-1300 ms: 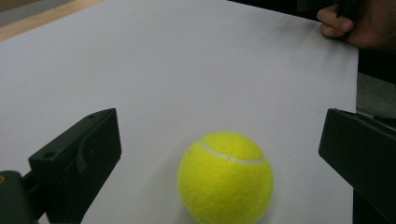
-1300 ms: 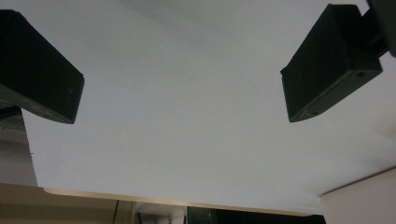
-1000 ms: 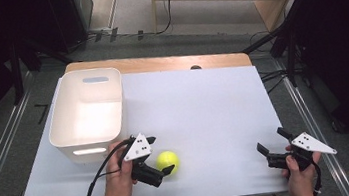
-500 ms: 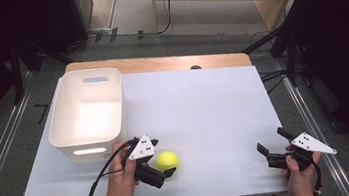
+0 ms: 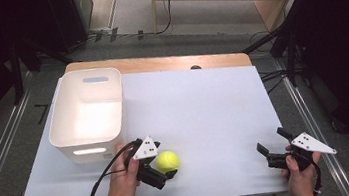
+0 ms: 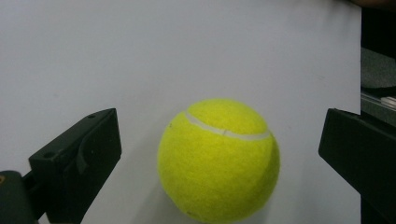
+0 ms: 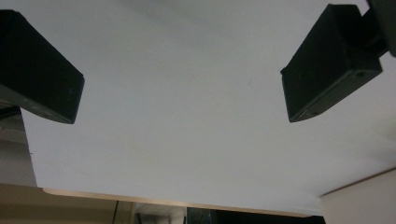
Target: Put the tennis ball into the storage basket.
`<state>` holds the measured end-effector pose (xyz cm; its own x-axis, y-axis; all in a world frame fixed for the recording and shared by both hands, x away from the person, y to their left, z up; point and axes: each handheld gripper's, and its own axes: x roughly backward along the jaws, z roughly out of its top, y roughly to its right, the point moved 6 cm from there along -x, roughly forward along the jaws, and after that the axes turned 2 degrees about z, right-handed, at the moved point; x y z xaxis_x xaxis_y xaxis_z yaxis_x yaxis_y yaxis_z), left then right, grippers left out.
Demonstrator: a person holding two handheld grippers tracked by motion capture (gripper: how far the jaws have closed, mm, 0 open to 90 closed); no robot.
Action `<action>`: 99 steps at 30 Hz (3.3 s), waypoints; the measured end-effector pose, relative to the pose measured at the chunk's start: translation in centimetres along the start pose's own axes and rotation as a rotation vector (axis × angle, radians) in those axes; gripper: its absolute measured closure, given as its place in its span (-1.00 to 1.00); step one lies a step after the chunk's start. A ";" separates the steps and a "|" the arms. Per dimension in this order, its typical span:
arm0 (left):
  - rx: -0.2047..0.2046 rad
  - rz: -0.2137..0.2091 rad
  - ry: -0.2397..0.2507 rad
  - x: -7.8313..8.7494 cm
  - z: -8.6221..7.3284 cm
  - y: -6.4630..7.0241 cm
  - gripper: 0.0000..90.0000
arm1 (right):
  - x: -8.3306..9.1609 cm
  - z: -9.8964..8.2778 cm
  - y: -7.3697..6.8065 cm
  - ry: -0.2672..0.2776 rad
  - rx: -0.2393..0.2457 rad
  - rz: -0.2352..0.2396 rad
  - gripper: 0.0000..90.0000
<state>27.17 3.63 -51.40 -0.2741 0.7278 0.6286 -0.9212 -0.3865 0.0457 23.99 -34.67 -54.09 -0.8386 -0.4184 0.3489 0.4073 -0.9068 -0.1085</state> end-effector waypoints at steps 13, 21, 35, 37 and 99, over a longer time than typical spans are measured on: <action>-0.004 -0.013 -0.028 -0.9 -0.4 0.1 -1.00 | 0.0 0.0 0.0 -0.001 -0.002 -0.001 -1.00; -0.013 -0.006 -0.044 -1.2 -0.7 0.1 -0.85 | 0.0 0.0 0.0 -0.001 -0.002 -0.001 -1.00; -0.020 0.003 -0.074 -1.8 -1.1 0.0 -0.57 | 0.0 0.0 0.0 -0.001 -0.001 -0.002 -1.00; -0.014 0.003 -0.075 -1.9 -1.1 0.0 -0.57 | 0.0 0.0 0.0 -0.001 -0.001 -0.002 -1.00; 0.011 -0.066 -0.059 -0.3 -0.4 -0.2 -0.45 | 0.0 0.0 0.0 -0.006 0.001 -0.006 -1.00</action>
<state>27.32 3.70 -51.94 -0.1956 0.7175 0.6685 -0.9337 -0.3448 0.0969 23.99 -34.62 -54.13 -0.8391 -0.4124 0.3547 0.4025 -0.9094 -0.1053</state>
